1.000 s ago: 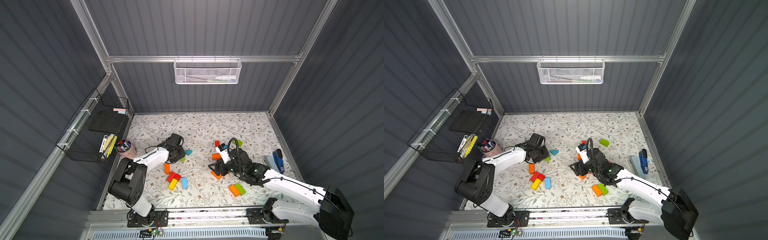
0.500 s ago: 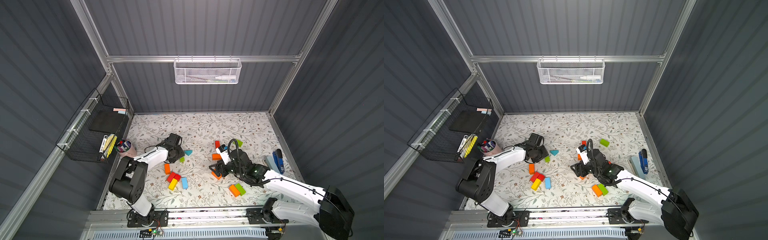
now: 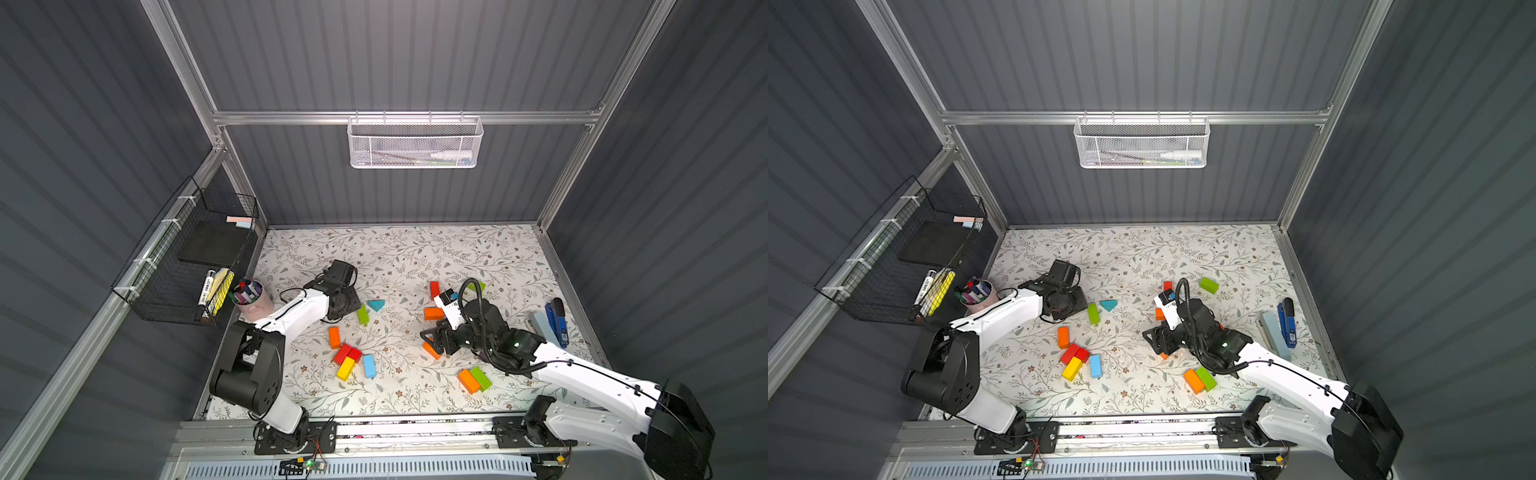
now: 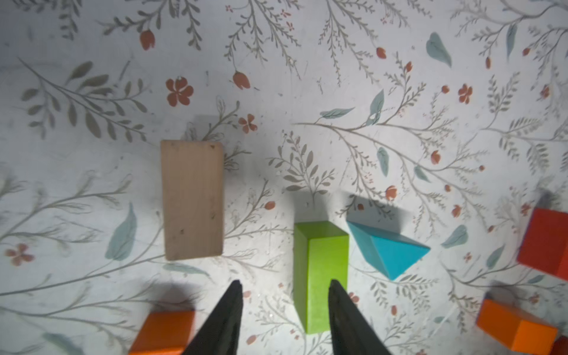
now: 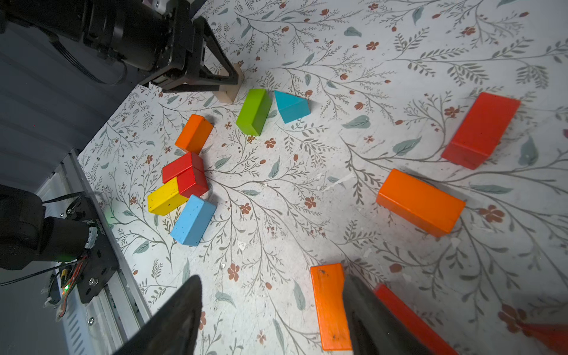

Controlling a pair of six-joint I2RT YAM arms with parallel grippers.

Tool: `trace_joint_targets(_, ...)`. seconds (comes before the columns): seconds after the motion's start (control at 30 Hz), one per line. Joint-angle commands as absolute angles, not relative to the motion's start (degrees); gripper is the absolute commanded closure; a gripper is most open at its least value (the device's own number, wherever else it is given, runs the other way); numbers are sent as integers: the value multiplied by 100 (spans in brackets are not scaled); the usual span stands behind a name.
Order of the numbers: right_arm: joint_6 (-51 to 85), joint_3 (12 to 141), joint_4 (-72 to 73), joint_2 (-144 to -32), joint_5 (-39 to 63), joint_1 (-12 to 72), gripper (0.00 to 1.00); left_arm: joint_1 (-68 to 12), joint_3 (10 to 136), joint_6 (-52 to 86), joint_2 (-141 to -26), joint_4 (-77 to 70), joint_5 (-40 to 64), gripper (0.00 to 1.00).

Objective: Assemble a heart with building blocks
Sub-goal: Assemble the building block at the center of the board.

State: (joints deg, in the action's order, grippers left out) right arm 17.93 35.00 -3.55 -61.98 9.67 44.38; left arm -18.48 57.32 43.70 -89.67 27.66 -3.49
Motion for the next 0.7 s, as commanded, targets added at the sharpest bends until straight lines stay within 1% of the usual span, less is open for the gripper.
trace_joint_targets(0.0,1714,3410,-449,-6203,942,4412,26,-1837,5623,3719,-8829,3264,-505,62)
trace_joint_targets(0.07,1705,3419,-425,-6232,949,4412,26,-1846,5571,3622,-8885,3150,-387,69)
trace_joint_targets(0.17,1740,3432,-411,-6240,920,4419,26,-1854,5564,3489,-9027,2999,-194,72)
trace_joint_targets(0.4,1748,3416,-456,-6162,853,4412,26,-1967,5579,3352,-9461,2815,-16,75)
trace_joint_targets(0.67,1766,3369,-422,-6178,758,4412,27,-2029,5513,3167,-9502,2510,333,75)
